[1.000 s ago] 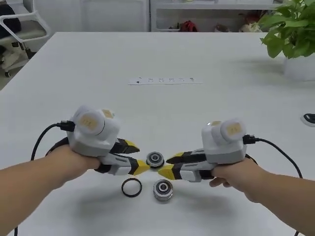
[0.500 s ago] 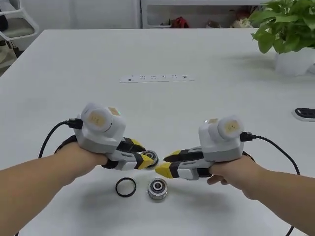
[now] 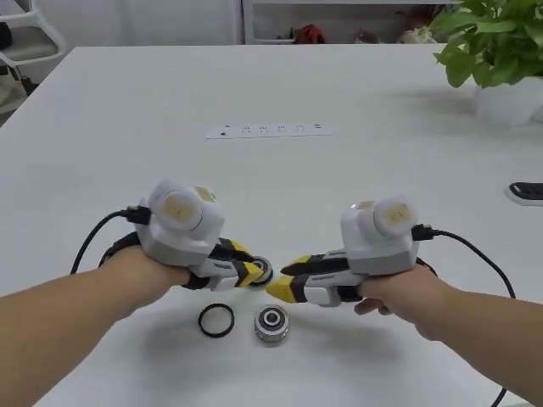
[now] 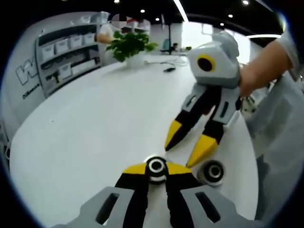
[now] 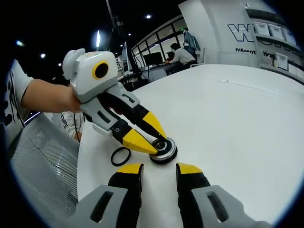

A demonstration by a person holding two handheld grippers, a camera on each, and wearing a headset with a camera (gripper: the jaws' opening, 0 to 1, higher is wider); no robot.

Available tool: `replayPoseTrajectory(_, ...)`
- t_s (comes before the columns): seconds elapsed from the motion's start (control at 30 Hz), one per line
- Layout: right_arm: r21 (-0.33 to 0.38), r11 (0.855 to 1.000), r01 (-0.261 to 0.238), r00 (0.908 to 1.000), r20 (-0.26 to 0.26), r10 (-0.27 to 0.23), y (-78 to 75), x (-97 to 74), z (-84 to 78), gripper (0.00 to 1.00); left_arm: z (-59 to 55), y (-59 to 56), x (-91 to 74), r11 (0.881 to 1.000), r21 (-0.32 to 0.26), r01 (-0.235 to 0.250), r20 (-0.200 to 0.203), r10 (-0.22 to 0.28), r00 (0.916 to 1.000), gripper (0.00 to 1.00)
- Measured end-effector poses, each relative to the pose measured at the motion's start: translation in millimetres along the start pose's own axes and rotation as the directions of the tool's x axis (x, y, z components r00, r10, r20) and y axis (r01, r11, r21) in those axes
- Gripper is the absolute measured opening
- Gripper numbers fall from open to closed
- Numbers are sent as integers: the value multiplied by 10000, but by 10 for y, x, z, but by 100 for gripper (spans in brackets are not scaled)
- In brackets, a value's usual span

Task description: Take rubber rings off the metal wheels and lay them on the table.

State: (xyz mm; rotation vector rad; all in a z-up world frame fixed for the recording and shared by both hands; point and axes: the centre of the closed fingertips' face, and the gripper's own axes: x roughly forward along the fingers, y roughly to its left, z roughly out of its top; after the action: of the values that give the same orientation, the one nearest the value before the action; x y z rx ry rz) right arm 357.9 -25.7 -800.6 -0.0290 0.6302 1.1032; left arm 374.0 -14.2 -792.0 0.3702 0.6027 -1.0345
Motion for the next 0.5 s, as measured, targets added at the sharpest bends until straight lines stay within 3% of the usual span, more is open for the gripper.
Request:
replayPoseTrajectory(0.33, -124, 9994, 311, 9995, 66, -310, -52, 114, 50, 25, -1, 3, 12, 9998, -91, -172, -29, 172, 9998, 14)
replayPoseTrajectory(0.5, -647, 9973, 357, 9994, 7, -357, -38, 148, 41, 23, -3, 5, 17, 9997, -125, -218, -24, 218, 9998, 14)
